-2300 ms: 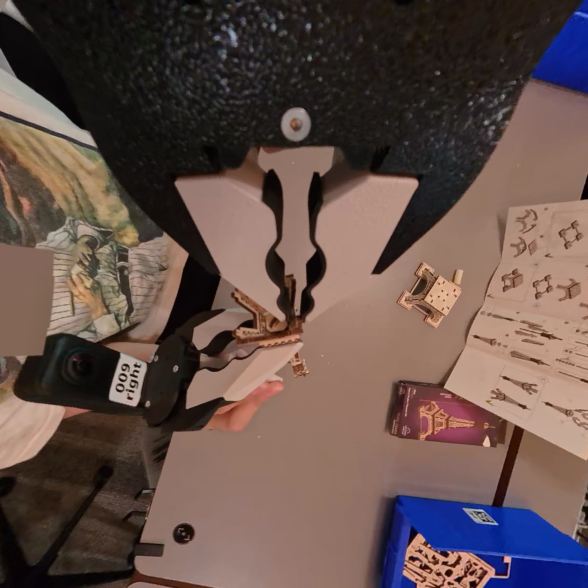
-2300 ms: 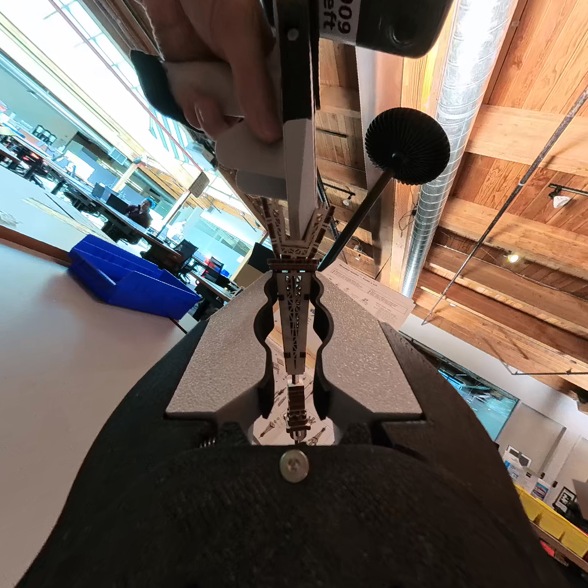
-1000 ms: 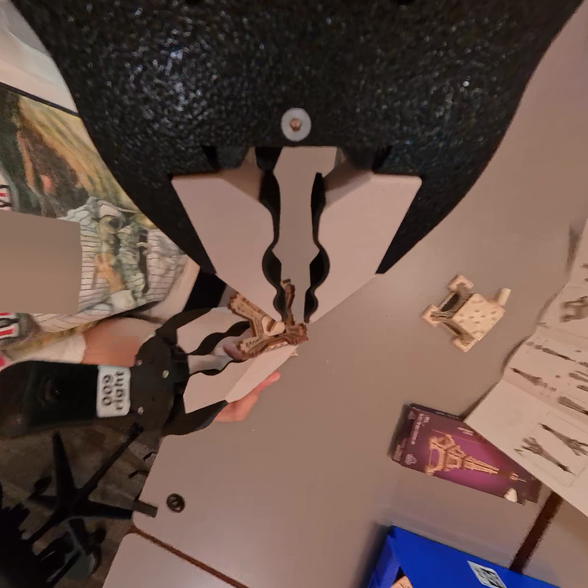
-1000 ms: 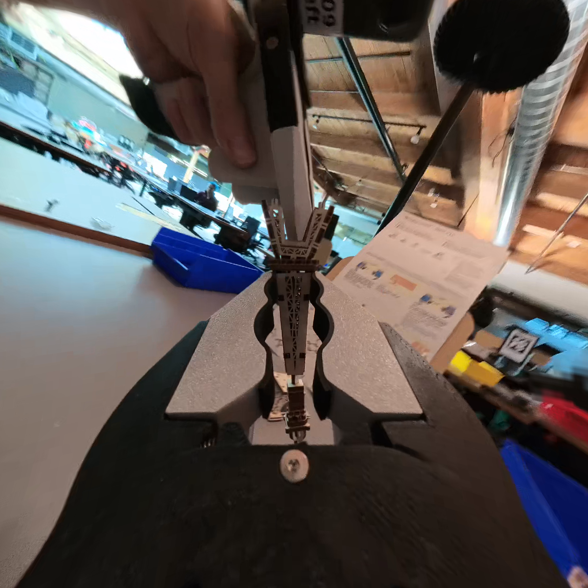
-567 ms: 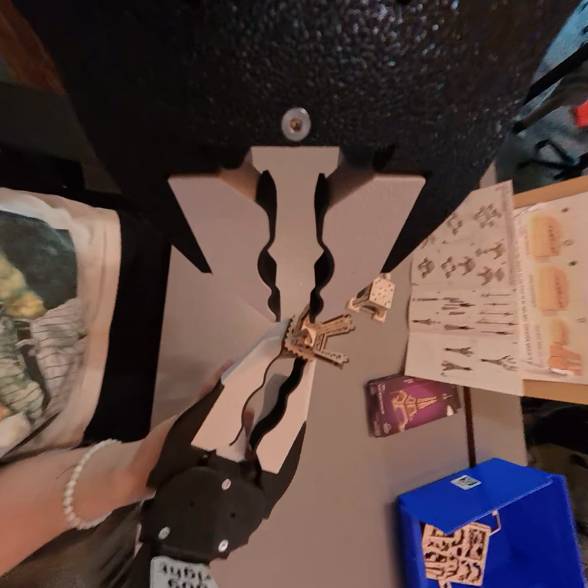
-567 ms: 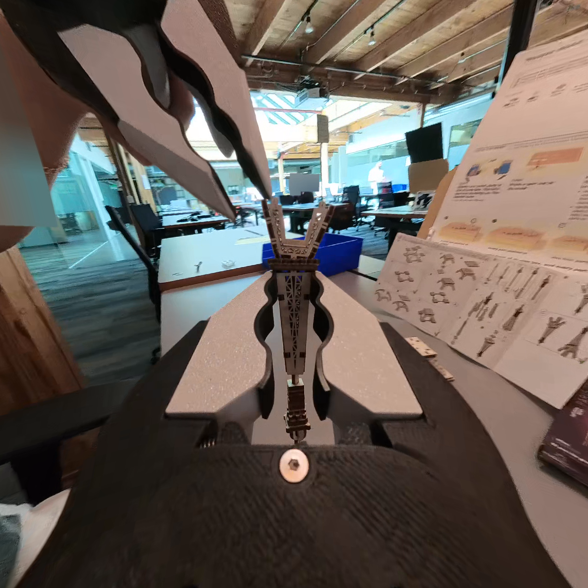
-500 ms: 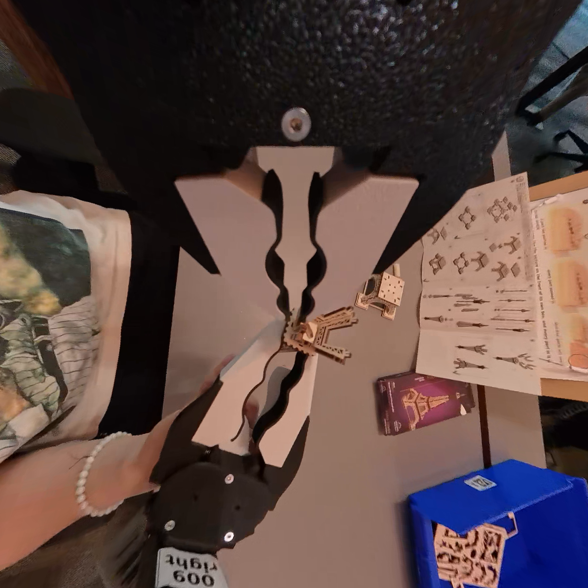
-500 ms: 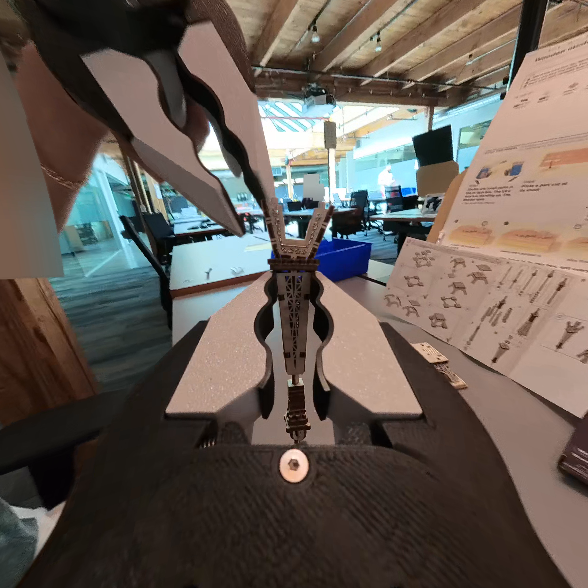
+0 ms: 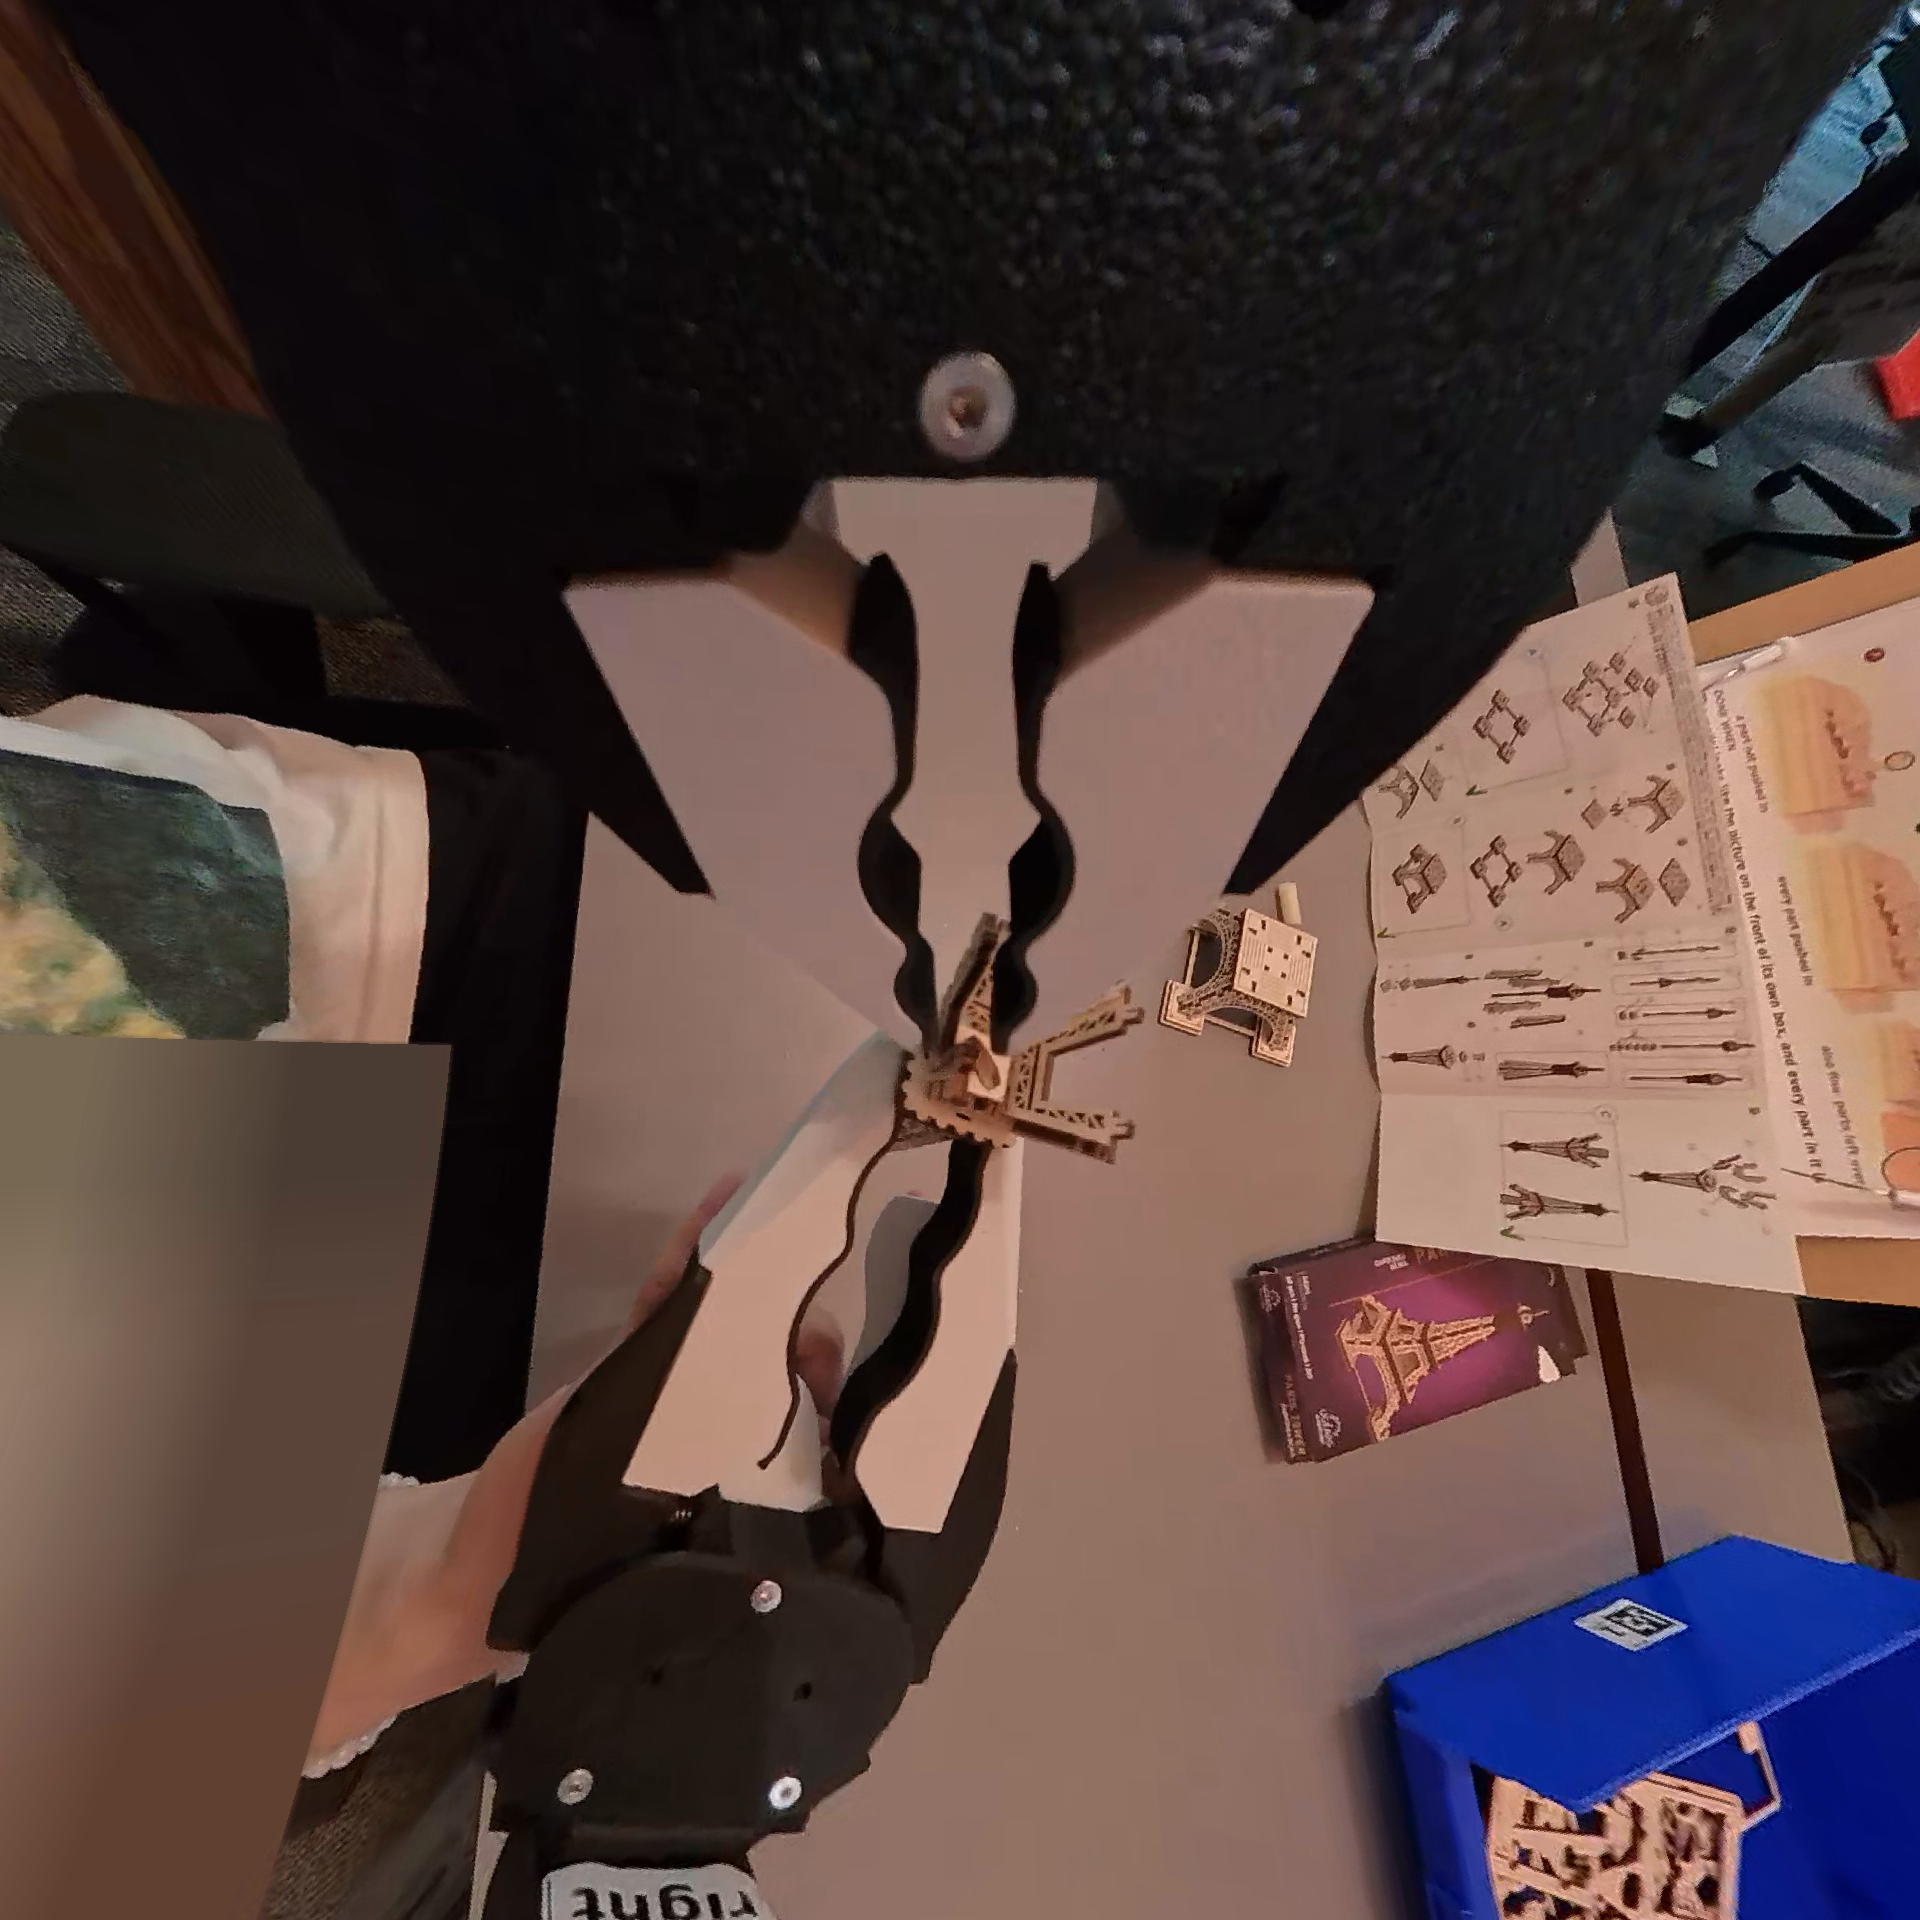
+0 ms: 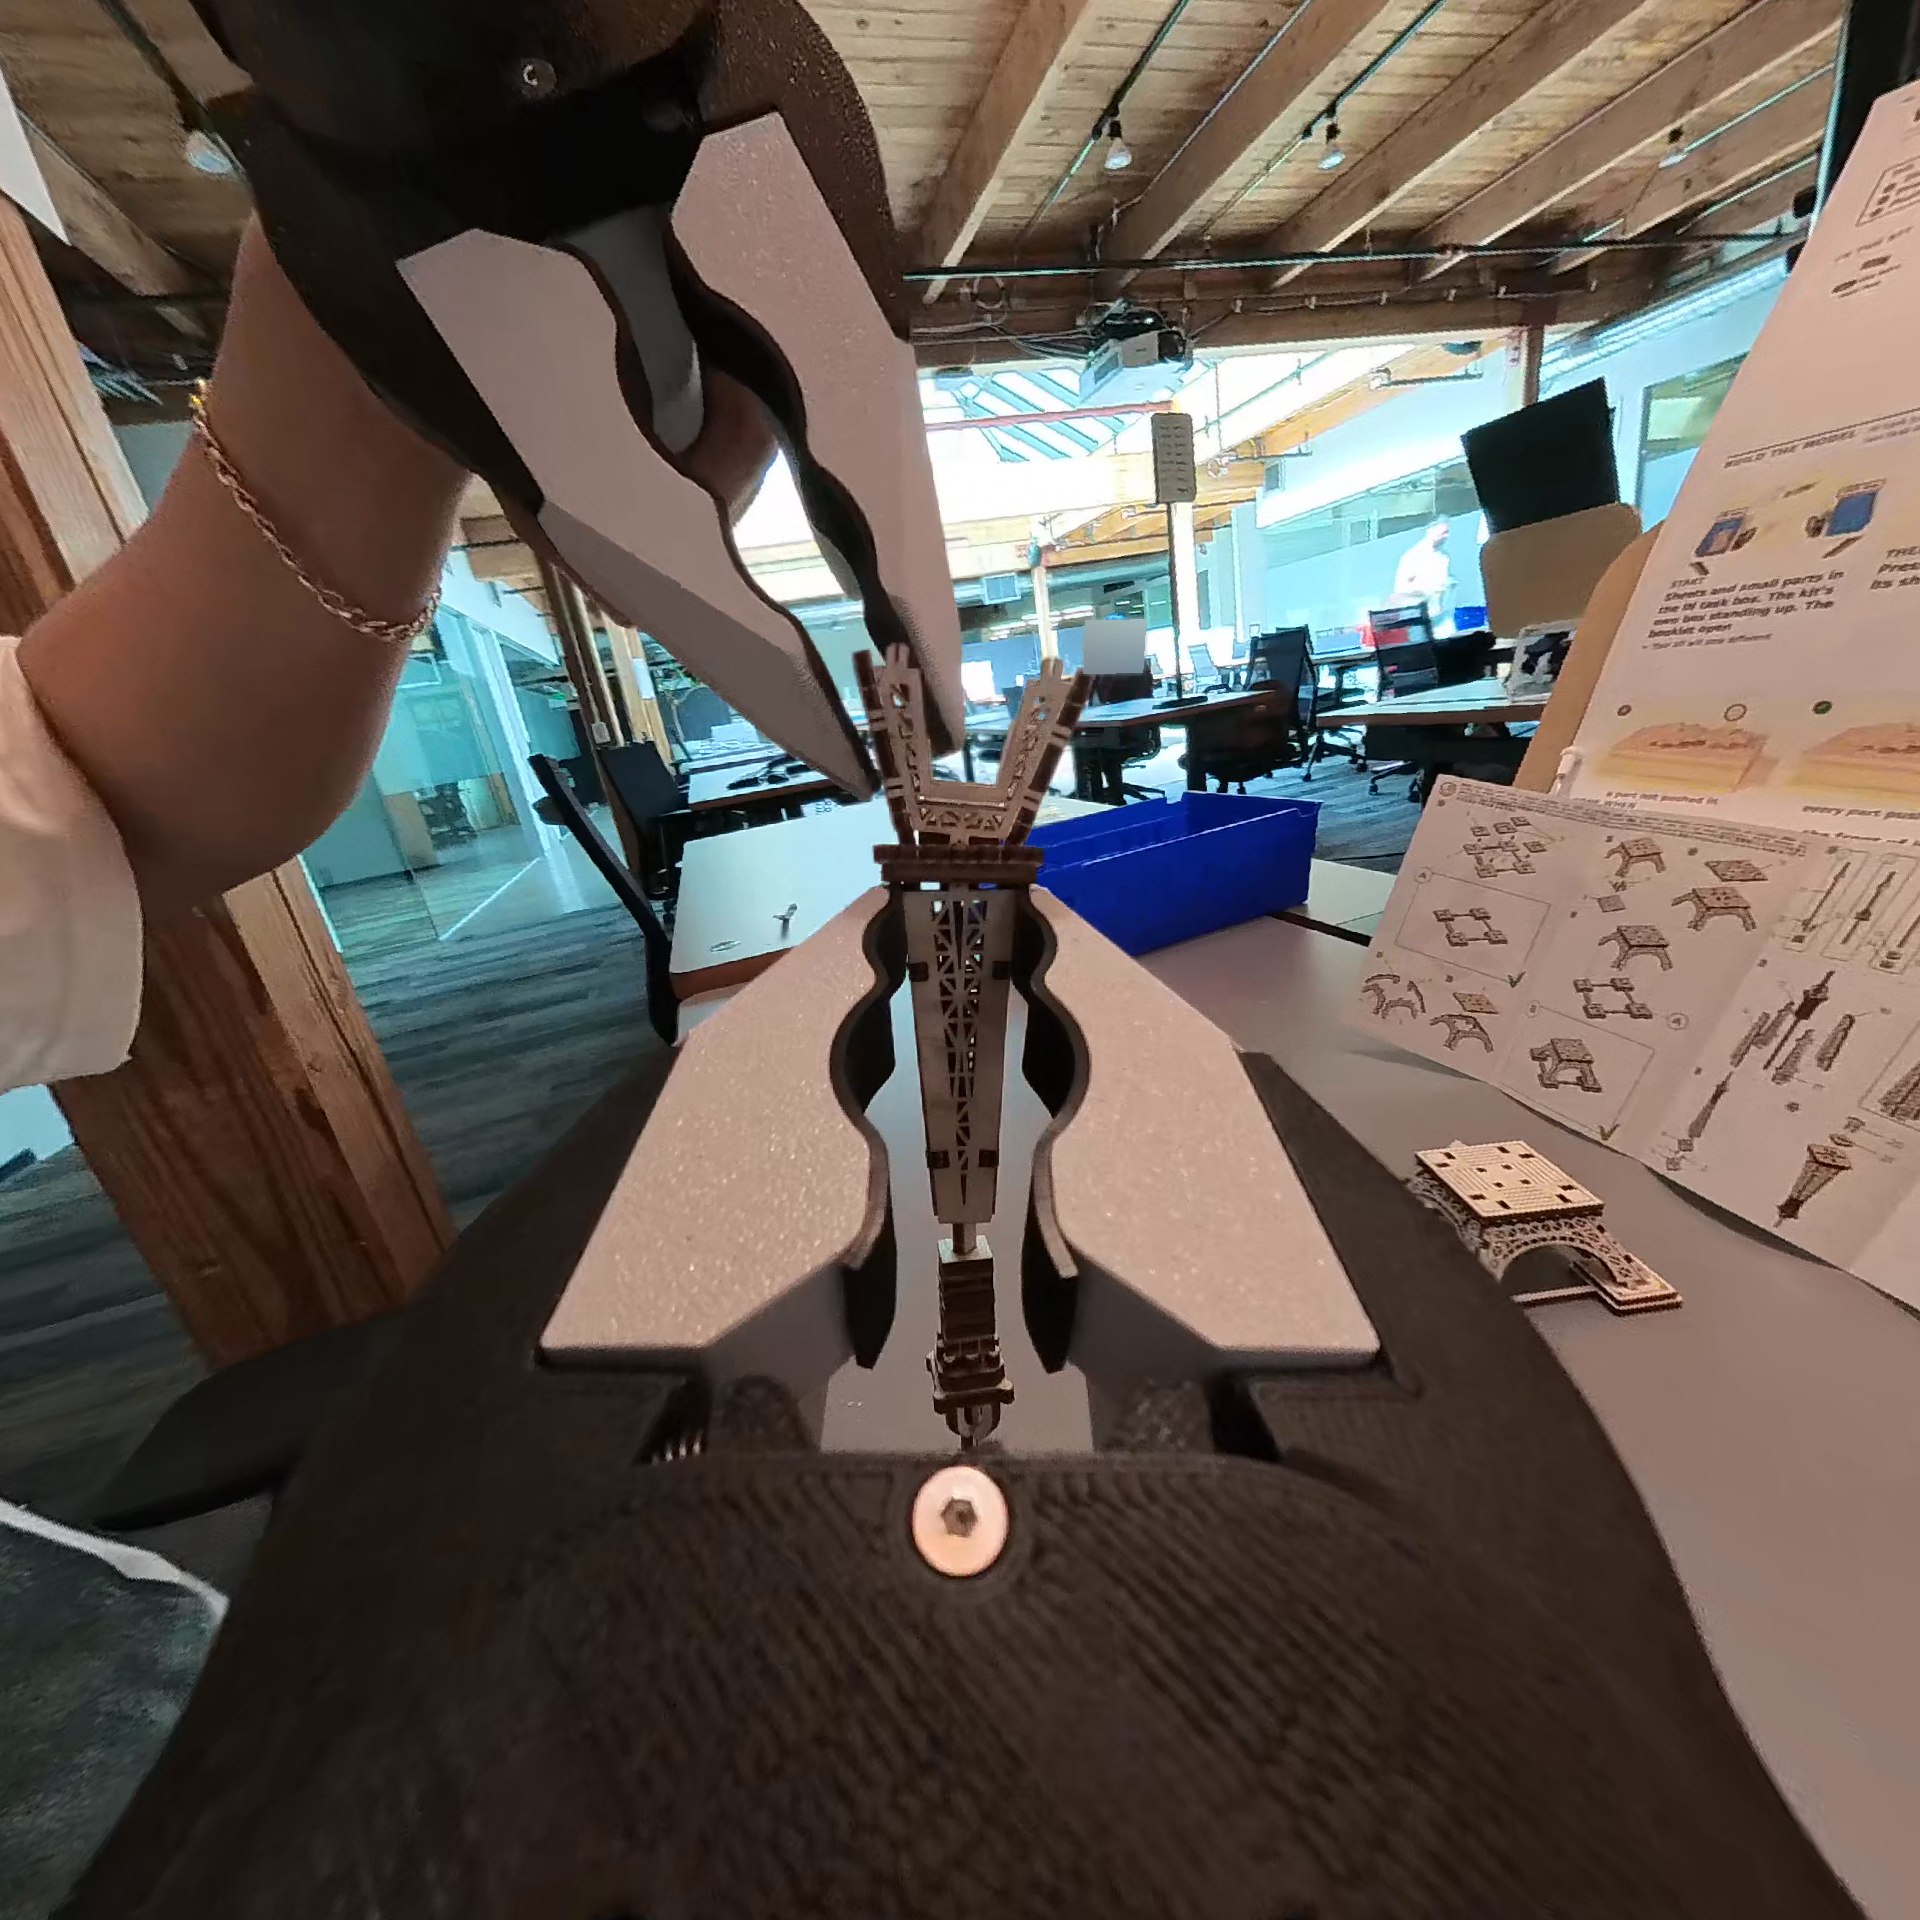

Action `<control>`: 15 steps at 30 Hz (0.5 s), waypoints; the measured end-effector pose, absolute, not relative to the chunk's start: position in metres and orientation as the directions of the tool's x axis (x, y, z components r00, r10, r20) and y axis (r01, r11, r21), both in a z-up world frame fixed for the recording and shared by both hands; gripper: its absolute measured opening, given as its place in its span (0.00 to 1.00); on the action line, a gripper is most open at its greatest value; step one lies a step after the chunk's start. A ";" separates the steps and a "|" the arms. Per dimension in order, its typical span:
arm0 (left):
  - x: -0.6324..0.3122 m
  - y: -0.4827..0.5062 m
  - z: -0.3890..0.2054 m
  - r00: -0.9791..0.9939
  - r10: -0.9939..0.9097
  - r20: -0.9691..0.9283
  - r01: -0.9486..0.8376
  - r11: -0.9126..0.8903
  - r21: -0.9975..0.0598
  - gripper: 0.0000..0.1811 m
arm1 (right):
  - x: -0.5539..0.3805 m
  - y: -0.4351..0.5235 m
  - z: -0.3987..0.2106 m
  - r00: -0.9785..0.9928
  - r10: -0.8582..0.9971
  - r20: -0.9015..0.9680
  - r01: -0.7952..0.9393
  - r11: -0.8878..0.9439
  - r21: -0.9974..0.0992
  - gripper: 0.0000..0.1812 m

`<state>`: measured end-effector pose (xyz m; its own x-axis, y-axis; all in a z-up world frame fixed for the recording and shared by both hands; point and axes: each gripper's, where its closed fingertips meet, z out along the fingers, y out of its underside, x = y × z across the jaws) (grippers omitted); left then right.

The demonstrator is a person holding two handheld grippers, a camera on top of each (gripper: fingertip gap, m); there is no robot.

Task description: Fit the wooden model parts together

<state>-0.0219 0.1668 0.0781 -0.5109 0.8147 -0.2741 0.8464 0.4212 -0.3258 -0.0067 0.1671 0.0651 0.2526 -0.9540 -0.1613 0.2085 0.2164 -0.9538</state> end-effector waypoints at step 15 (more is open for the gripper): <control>-0.021 0.171 0.070 -0.509 0.854 -0.107 0.839 0.465 -0.281 0.00 | -0.003 0.168 0.061 0.243 -0.951 -0.190 0.201 0.241 -0.949 0.09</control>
